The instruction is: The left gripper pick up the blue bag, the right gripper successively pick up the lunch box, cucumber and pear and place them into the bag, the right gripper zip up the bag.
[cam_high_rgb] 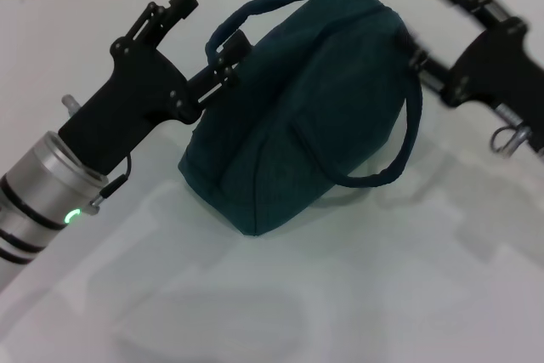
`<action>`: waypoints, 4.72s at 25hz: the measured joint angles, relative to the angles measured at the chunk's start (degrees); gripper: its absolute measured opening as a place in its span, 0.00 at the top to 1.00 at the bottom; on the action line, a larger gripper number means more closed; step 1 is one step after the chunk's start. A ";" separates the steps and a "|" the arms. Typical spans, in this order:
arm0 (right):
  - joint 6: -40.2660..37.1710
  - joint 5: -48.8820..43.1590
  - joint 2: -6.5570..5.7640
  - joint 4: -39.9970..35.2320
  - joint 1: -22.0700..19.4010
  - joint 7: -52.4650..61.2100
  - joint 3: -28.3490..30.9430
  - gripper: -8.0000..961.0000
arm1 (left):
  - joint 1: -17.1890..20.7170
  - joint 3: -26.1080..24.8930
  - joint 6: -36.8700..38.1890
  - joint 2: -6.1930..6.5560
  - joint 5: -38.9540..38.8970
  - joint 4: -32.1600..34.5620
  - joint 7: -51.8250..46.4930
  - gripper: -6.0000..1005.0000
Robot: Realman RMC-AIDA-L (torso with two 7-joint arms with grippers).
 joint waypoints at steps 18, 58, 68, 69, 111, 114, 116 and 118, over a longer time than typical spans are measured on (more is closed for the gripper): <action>-19.86 -19.94 -8.46 2.17 2.96 17.03 3.68 0.25 | 2.13 0.21 4.36 0.80 13.27 1.07 1.38 0.17; -20.56 -34.08 -11.67 3.54 8.44 29.88 8.35 0.24 | 2.45 -4.00 4.08 3.24 28.63 19.39 -14.51 0.18; -20.82 -34.36 -11.23 3.48 8.14 27.53 8.47 0.24 | 2.62 -4.75 3.26 3.04 28.70 19.22 -14.93 0.18; -20.89 -34.36 -11.18 3.48 8.13 27.29 8.47 0.24 | 2.57 -4.91 3.07 3.00 28.71 19.11 -14.93 0.18; -15.26 -36.85 -7.34 -0.98 8.97 24.59 9.26 0.24 | 2.72 -5.18 1.76 6.79 29.45 19.44 -17.08 0.18; -11.67 -37.11 -6.14 -2.39 9.17 24.95 9.26 0.24 | 3.12 -6.87 1.52 7.93 29.53 19.47 -18.37 0.18; -9.97 -37.34 -5.21 -2.93 9.20 24.99 9.25 0.24 | 3.58 -7.54 1.47 8.61 29.63 19.68 -19.74 0.18; -9.04 -37.84 -4.25 -3.19 9.21 24.67 9.25 0.24 | 4.39 -7.61 1.45 8.95 29.67 20.76 -21.02 0.18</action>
